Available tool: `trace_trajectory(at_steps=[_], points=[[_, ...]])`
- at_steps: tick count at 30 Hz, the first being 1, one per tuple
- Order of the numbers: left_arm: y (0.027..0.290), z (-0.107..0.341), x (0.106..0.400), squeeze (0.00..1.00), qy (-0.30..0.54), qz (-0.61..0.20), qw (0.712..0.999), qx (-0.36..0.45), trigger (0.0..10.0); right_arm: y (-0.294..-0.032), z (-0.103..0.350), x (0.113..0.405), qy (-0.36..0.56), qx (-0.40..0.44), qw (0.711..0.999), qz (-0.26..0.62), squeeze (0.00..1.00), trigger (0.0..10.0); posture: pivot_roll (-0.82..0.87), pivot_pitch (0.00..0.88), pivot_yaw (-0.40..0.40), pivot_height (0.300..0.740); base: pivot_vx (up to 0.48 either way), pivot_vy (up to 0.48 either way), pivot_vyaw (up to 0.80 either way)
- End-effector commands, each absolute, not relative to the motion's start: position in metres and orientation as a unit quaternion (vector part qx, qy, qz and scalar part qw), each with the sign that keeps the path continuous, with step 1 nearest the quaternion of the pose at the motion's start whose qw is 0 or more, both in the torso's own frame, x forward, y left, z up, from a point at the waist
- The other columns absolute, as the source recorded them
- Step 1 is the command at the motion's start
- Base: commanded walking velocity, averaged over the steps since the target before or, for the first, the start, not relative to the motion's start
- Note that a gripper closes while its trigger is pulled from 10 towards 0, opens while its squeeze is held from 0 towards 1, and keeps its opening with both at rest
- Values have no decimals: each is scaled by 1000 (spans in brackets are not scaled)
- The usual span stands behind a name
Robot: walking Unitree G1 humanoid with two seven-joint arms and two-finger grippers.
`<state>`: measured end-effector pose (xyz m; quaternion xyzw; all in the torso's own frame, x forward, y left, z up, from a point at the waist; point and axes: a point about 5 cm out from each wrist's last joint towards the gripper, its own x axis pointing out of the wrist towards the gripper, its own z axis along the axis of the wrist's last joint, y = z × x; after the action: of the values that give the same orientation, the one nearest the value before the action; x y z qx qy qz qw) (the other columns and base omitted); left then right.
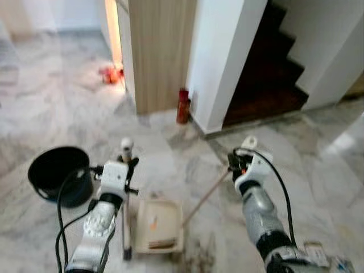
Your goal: Sweep floor
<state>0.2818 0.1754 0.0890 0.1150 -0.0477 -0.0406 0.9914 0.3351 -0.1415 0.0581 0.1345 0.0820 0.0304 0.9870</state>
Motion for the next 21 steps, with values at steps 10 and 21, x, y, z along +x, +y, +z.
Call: trace_trajectory(at_steps=[10,21], points=[[173,97,284,0,-65,-42,990,121,10000,-139,72,341,42,135,989,44,0,10000,104,0,-74,740,0,308,0],[172,97,285,0,-65,-44,989,122,10000,-138,70,340,52,139,988,45,0,10000,106,0,-72,740,0,309,291]])
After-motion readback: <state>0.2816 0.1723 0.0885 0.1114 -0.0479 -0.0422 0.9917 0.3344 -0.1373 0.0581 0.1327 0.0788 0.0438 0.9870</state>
